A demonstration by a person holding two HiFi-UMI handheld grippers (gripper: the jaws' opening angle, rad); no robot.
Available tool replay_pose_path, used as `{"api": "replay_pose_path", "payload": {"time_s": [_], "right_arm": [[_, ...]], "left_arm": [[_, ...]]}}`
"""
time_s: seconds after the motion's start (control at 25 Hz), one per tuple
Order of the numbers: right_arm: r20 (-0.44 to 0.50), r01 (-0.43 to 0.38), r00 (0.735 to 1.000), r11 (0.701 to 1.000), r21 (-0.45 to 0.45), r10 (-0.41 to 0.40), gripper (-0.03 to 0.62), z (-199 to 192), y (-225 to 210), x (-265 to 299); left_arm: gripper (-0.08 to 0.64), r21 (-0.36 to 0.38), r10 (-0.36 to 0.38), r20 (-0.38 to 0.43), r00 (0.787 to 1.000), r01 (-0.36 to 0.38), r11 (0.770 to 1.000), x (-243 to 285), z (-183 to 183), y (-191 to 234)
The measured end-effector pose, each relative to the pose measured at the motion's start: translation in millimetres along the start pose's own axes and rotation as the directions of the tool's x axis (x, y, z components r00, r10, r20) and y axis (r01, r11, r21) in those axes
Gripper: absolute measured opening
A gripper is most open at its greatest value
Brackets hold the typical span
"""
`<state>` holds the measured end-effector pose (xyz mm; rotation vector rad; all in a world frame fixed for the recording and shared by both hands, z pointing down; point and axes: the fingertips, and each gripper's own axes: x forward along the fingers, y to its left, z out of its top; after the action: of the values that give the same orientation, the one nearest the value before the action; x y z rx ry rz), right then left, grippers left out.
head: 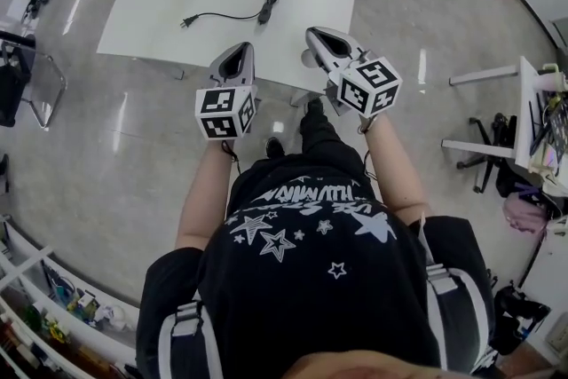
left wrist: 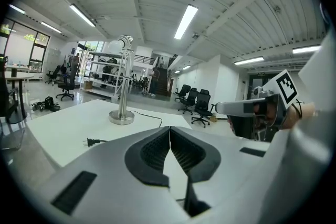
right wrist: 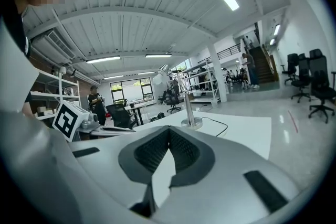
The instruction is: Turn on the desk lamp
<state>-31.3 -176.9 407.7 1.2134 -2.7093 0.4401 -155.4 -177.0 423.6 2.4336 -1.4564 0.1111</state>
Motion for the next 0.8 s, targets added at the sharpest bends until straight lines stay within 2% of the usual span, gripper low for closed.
{"api": "replay_pose_path", "payload": {"time_s": [0.52,0.68,0.8], "right_arm": [[-0.017,-0.103,0.995,0.995,0.003,0.103,0.005,10.5,-38.4,31.4],[-0.026,-0.141,0.990,0.990,0.003,0.141,0.005,16.7,-57.5,51.2],[-0.037,-0.179,0.983,0.984,0.008,0.179,0.005,22.7,-73.9,57.2]], "left_arm": [[0.011,-0.002,0.092,0.003,0.996,-0.092,0.996,34.5,-0.1,5.1],[0.011,0.012,0.131,-0.013,0.991,-0.131,0.991,50.8,-3.9,13.3],[0.011,-0.005,0.166,-0.040,0.985,-0.166,0.986,63.4,-10.5,11.2]]}}
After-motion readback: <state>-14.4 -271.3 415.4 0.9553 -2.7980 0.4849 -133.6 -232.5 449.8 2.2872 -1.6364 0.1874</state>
